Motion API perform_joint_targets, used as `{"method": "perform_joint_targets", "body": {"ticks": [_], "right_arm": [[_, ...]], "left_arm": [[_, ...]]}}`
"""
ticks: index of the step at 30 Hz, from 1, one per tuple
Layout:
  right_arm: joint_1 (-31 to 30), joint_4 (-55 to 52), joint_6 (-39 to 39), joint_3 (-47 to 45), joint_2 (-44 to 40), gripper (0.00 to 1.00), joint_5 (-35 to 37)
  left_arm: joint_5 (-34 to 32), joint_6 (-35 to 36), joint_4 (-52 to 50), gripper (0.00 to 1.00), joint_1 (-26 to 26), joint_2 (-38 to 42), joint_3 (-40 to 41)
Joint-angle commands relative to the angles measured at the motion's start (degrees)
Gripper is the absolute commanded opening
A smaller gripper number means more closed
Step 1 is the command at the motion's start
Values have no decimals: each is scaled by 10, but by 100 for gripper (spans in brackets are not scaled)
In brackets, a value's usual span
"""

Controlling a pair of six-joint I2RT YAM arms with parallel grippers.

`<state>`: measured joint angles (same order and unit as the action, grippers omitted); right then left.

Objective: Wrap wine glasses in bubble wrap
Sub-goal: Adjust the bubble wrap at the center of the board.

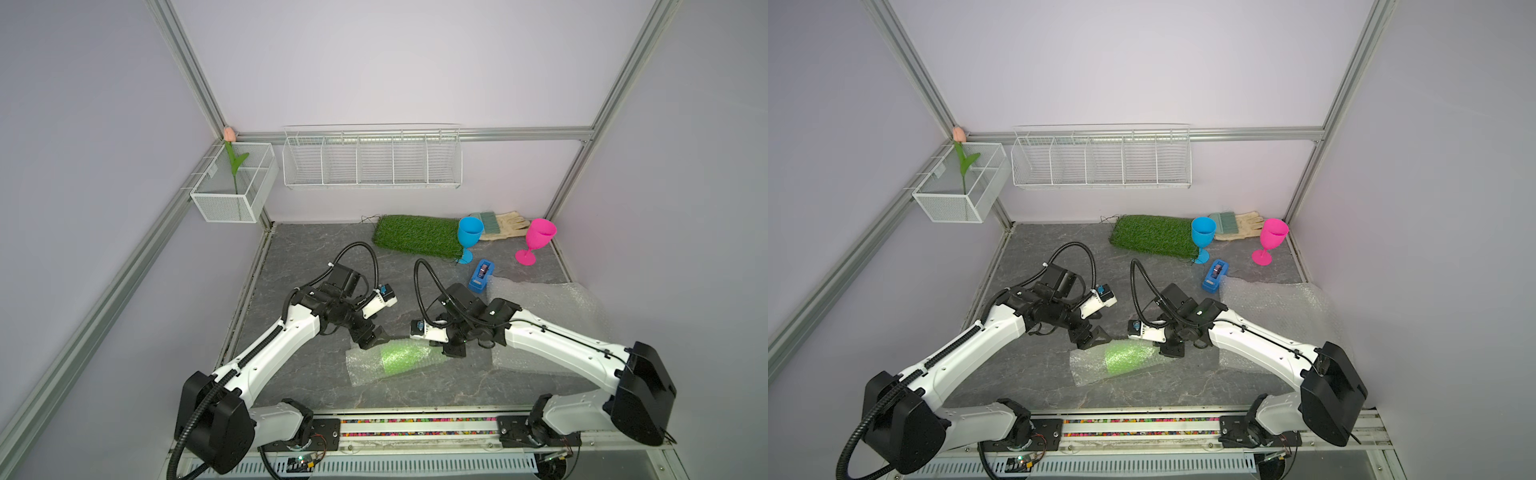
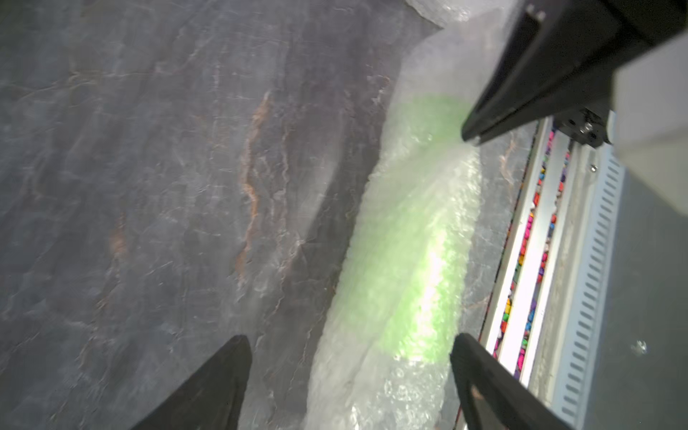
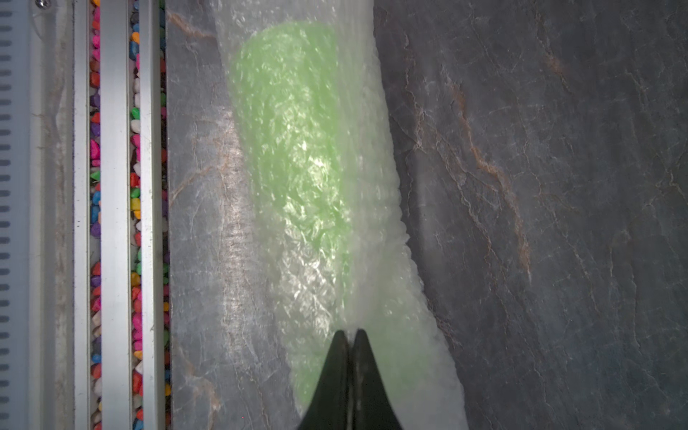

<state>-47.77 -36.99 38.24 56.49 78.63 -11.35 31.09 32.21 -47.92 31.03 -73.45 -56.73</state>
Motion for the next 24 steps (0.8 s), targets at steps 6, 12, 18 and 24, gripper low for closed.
{"method": "perform_joint_targets", "body": {"ticks": [6, 12, 18, 24], "right_arm": [[56, -33, -4, 24, 32, 7, -100], [86, -48, -32, 44, 58, 7, -134], [110, -59, -42, 54, 77, 7, -144], [119, -64, -43, 61, 83, 7, -151]], "left_arm": [[39, 81, -29, 85, 41, -30, 16], [-12, 76, -12, 85, 52, -17, 36], [-43, 88, -2, 83, 66, -4, 49], [-64, 98, 0, 78, 81, -15, 53]]}}
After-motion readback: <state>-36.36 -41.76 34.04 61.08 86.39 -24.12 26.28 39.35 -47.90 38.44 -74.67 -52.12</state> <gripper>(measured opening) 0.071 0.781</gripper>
